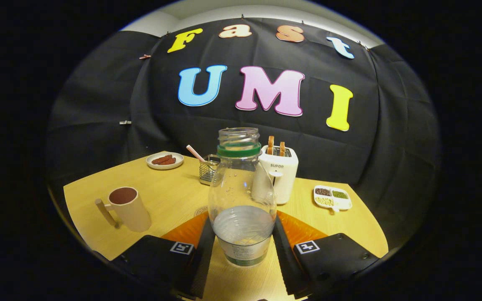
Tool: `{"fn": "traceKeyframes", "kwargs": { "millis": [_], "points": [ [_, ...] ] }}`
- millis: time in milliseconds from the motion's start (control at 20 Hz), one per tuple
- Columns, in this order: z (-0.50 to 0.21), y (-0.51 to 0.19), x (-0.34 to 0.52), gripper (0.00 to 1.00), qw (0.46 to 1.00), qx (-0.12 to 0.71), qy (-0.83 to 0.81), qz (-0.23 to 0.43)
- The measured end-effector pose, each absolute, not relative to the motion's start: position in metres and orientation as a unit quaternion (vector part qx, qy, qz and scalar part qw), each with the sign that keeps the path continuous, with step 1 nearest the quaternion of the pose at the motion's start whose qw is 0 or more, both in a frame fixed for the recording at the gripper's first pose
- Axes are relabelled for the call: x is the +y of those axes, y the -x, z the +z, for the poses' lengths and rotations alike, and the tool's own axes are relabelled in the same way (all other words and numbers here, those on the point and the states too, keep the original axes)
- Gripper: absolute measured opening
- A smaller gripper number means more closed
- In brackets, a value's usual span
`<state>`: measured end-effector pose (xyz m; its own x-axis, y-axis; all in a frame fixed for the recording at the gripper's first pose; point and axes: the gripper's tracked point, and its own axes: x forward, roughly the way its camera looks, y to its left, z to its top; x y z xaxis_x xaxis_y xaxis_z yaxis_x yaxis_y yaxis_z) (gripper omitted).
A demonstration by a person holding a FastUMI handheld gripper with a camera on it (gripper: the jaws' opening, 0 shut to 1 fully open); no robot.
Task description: Take the bottle from table, then pour the juice into the cup, finally place the bottle on the coaster
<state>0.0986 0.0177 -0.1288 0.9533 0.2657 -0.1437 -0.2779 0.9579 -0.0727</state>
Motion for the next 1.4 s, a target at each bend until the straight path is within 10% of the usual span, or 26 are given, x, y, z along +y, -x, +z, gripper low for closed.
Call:
{"fn": "traceKeyframes", "kwargs": {
  "millis": [1400],
  "points": [
    [-0.086,-0.086,0.080,0.73,0.957,0.052,0.250,0.136]
  ]
}}
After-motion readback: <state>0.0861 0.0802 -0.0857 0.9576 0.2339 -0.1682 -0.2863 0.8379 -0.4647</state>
